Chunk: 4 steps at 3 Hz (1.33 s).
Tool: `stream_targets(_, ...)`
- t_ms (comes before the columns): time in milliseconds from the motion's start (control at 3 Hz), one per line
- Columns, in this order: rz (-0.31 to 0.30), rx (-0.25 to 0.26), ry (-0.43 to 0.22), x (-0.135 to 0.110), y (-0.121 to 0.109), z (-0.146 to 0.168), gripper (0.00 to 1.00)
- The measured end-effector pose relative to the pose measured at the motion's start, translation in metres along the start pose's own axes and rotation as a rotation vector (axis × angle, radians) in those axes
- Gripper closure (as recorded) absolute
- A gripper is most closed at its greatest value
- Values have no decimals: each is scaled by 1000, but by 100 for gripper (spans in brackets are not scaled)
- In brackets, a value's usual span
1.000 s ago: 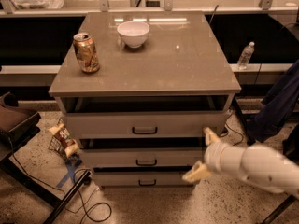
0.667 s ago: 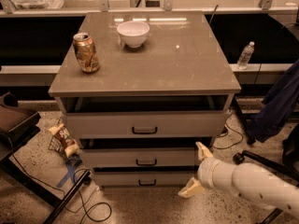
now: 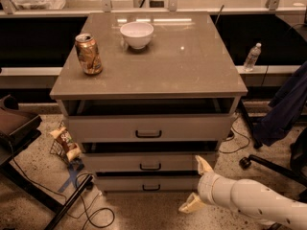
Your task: Open middle drawer
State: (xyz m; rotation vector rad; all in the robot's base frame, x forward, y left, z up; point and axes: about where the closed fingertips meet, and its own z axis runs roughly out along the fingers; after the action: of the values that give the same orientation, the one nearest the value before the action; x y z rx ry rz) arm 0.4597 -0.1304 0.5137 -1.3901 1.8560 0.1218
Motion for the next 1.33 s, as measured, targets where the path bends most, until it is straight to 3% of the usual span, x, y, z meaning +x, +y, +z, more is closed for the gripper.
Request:
stream_targets(333,-12,-15,16,1,-5,9,0)
stream_targets(667,-44,-25,78,9,-23,28,0)
stream_targets(1000,-111,-69,146,10,-41,65,0)
stream_targets(1333,-135,-96,175,14,-46,85,0)
